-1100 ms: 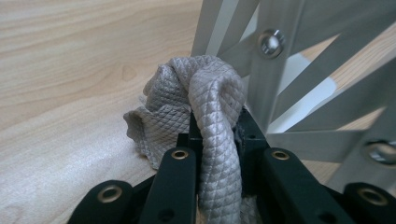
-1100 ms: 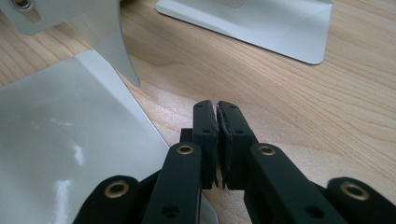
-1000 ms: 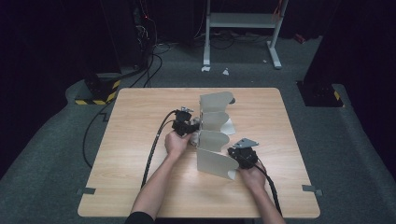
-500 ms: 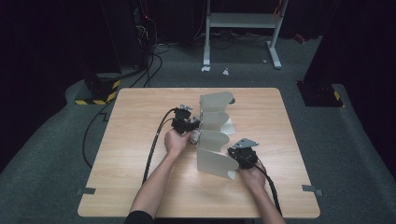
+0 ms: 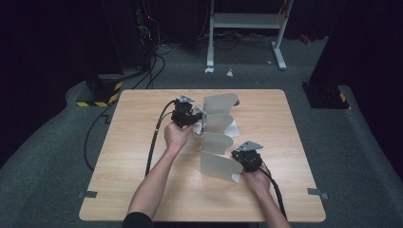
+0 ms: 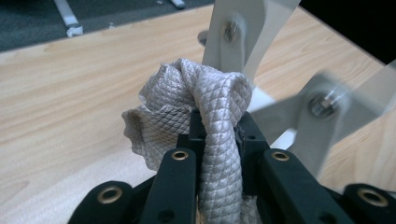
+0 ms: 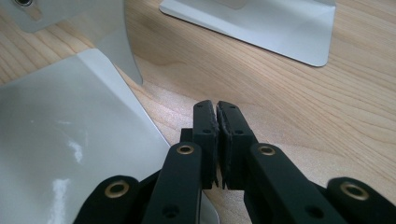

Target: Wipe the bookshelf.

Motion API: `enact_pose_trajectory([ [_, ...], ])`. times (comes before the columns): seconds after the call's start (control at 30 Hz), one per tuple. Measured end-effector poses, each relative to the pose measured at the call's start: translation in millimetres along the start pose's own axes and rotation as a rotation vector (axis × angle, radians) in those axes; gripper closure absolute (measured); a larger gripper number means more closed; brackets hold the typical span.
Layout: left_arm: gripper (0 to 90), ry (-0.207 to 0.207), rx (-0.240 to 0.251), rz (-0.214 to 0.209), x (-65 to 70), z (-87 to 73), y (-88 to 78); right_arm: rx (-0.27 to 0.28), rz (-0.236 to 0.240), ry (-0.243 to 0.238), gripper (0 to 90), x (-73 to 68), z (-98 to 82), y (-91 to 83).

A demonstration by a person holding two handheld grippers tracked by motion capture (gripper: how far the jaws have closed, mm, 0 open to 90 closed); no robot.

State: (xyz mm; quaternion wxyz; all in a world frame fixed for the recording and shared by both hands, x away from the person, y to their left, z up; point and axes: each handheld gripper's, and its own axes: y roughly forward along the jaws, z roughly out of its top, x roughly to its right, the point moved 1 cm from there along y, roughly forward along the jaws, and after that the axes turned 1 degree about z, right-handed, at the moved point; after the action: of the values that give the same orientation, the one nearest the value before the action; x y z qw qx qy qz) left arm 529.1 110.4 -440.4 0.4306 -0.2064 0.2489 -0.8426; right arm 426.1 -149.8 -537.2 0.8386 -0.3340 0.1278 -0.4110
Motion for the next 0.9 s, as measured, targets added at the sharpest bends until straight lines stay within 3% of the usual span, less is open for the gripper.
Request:
enact_pose_trajectory([
  [0.13,80.0,0.013,0.004,0.012,-1.6,10.4,-1.5,0.0,0.0,0.0,86.5,0.0,0.0,0.0],
  [0.4,80.0,0.014,0.073,-0.001,-0.8,25.4,-15.6,0.001,0.0,-0.002,86.5,0.0,0.0,0.1],
  [0.6,80.0,0.041,0.109,-0.003,4.7,38.9,-24.3,0.001,0.0,-0.002,86.5,0.1,0.0,0.1],
  [0.9,80.0,0.008,0.063,0.0,-3.1,26.1,-7.9,-0.001,-0.004,-0.005,86.5,-0.9,0.0,-0.1],
])
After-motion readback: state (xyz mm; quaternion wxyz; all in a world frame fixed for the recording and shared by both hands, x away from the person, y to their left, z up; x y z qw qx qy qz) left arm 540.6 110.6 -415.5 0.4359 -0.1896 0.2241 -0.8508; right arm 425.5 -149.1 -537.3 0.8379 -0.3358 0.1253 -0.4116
